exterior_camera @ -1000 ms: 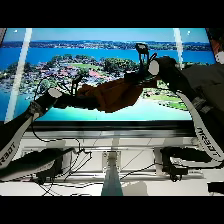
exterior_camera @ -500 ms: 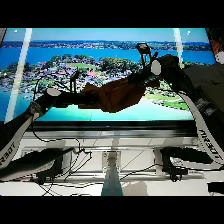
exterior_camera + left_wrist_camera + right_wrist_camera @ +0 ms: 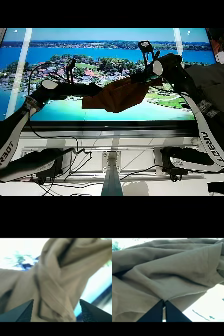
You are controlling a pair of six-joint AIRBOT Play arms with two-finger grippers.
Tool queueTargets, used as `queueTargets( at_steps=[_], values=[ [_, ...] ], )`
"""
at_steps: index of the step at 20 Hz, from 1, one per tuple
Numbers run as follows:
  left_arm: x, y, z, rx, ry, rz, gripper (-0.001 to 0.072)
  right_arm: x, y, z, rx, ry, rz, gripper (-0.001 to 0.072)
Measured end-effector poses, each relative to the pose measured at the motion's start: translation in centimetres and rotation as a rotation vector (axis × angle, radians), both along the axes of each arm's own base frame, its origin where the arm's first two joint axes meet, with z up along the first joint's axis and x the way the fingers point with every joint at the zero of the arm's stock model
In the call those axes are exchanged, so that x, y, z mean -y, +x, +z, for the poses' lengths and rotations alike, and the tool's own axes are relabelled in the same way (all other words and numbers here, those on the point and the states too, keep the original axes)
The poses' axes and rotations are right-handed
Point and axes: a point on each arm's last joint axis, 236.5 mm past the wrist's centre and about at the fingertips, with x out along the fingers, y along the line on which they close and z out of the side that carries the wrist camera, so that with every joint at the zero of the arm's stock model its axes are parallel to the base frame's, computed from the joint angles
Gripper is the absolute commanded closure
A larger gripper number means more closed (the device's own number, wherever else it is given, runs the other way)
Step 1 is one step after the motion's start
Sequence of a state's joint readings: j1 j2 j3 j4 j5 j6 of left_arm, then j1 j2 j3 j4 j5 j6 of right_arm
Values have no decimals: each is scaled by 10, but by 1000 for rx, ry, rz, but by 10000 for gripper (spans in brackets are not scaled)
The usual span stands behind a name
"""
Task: Fold the clothes and pants, and hang the long-sleeved shirts on hangers.
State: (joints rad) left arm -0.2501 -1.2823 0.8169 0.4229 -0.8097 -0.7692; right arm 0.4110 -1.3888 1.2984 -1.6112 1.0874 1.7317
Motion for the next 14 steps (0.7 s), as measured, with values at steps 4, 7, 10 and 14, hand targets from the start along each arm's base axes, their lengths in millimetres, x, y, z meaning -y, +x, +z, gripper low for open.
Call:
queueTargets(
  at_steps=[4, 7, 10, 14],
  values=[
    [33, -45, -5, 22, 67, -231, 62, 1, 2, 2, 10, -5, 1, 698],
    [48, -80, -30, 75, 234, -397, 66, 2, 2, 2, 13, -6, 1, 698],
    [57, -92, -51, 136, 402, -438, 66, 2, 2, 2, 14, -6, 1, 698],
    [61, -78, -67, 200, 559, -359, 67, 2, 2, 2, 14, -6, 1, 698]
  ],
)
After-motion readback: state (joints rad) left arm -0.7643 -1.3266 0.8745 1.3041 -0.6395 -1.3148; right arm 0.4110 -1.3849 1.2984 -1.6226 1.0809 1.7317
